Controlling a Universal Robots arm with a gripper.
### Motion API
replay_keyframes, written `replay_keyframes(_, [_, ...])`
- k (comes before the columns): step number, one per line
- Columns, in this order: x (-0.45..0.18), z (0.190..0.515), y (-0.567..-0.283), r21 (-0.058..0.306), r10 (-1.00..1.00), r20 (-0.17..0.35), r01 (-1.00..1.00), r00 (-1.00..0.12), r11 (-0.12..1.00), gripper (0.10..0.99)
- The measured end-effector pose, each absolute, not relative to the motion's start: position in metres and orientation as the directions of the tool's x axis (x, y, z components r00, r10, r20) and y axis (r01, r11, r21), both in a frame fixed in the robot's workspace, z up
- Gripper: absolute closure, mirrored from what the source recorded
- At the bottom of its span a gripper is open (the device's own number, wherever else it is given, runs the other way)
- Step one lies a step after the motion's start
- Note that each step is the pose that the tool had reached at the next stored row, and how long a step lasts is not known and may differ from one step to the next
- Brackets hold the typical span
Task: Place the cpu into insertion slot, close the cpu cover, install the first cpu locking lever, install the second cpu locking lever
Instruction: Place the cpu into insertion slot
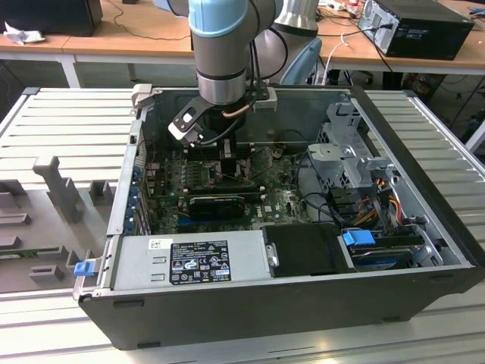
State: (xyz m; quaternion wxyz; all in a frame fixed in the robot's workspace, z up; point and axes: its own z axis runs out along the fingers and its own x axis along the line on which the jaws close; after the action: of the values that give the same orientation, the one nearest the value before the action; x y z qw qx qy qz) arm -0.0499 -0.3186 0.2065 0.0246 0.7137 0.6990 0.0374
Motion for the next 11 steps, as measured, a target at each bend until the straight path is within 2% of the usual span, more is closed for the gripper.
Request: replay_keyframes(11, [-0.0498, 0.2005, -0.3186, 0.087, 1.0, 0.019, 0.996, 0.02, -0.022, 0.545])
